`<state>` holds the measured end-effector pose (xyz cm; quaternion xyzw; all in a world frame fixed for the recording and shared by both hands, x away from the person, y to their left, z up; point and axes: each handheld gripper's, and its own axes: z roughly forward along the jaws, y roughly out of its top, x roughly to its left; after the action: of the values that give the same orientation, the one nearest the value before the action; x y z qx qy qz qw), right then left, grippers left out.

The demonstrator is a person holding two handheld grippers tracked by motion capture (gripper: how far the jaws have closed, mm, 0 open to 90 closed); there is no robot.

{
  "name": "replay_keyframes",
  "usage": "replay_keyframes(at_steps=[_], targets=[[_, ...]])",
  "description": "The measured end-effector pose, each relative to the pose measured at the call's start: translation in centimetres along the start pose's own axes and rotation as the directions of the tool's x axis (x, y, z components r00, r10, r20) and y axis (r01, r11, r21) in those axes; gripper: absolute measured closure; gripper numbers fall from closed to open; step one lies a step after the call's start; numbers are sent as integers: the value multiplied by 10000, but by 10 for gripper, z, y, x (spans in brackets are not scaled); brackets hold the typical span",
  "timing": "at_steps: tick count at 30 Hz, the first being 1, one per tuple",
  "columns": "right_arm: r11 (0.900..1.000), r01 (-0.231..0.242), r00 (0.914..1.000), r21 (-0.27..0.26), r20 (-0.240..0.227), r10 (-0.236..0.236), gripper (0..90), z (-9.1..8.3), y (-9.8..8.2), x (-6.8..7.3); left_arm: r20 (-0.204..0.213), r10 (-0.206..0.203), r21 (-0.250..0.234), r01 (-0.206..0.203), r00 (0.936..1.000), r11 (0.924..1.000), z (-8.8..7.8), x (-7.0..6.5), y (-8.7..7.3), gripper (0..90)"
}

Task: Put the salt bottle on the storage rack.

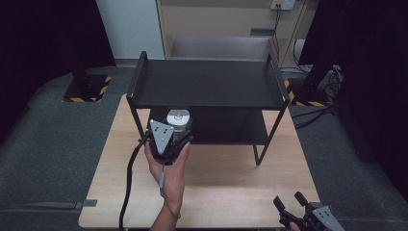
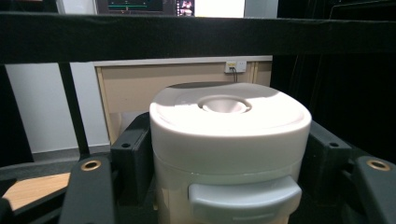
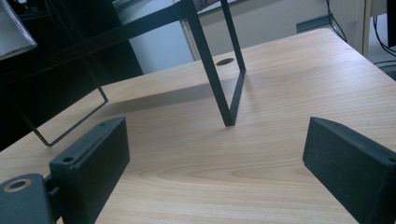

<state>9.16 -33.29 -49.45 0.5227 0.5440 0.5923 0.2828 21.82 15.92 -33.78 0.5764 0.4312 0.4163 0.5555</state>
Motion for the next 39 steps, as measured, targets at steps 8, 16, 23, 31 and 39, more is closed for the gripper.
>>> replay_keyframes(at_steps=[8,16,23,31,39], targets=[[10000,-9,10000,34,80,9,75,2,1,-3,-76,-15,-6,15,10000,10000,11,1,-3,303],[10000,-14,9999,40,131,13,75,4,2,-5,-180,25,38,-24,9998,10000,21,0,-5,303],[10000,-16,9999,69,153,15,75,6,3,-6,-224,76,40,-75,9997,10000,28,-3,-7,303],[9999,-35,9998,98,214,33,75,7,3,-8,-367,55,118,-50,9993,9999,38,-5,-11,303],[9999,-44,9996,116,264,41,75,8,2,-10,-467,-30,42,32,9989,10000,45,-4,-13,302]])
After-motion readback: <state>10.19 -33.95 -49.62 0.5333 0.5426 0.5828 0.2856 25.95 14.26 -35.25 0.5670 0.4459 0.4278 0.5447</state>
